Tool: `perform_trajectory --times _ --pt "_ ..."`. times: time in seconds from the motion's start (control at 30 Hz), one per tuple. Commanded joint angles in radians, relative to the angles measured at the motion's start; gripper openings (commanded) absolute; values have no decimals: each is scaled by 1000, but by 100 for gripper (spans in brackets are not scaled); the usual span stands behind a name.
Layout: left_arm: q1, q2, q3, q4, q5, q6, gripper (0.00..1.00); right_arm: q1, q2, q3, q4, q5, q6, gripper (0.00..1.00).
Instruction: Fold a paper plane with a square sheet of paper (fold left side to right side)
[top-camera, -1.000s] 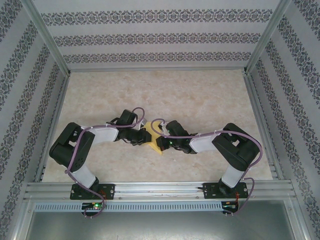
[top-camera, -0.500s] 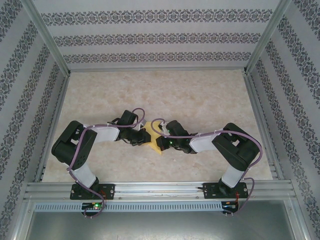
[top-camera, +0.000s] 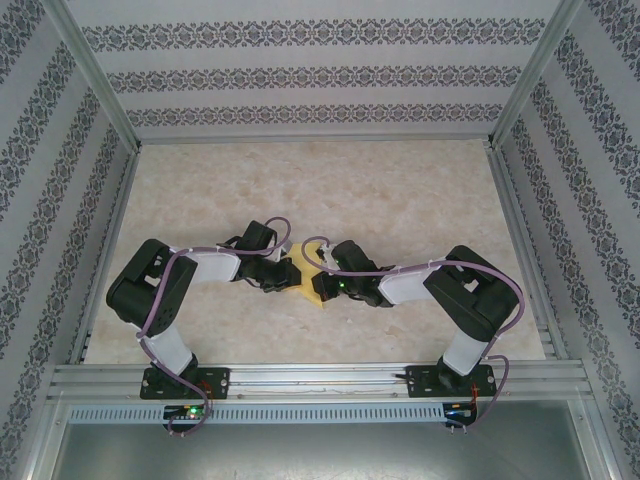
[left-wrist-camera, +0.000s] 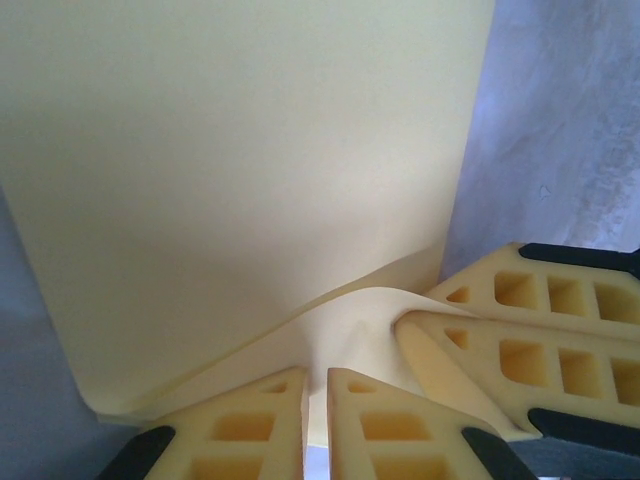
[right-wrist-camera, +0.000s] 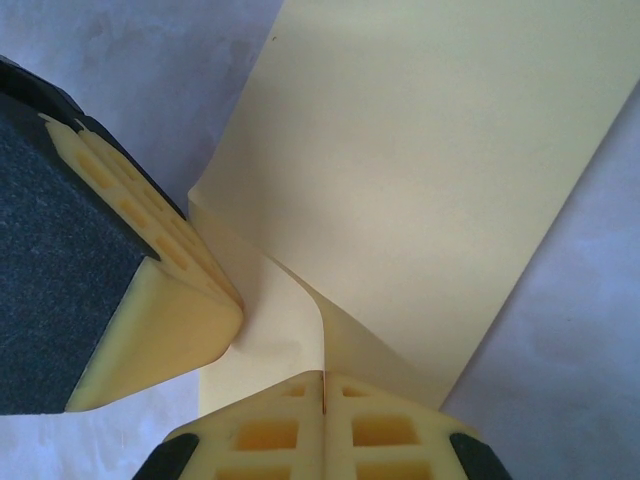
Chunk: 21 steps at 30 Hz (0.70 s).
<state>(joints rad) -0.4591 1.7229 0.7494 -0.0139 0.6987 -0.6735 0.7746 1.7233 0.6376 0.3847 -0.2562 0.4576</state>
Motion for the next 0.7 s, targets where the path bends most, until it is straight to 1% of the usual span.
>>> perform_trajectory --times 0.0,0.2,0.4,0.47,0.67 --pt "-10 35 8 -40 -43 28 11 -8 32 -14 -117 11 -3 0" --pt "-10 45 -2 -92 -85 45 10 -30 -3 3 -119 -19 4 0" --pt "-9 50 -35 -79 -105 31 10 -55 -29 44 -127 -58 7 6" --pt "-9 52 -43 -66 -105 23 10 -59 -47 52 -124 -57 6 10" --pt "-10 64 -52 -38 -103 11 10 -85 -125 61 -140 -56 6 25"
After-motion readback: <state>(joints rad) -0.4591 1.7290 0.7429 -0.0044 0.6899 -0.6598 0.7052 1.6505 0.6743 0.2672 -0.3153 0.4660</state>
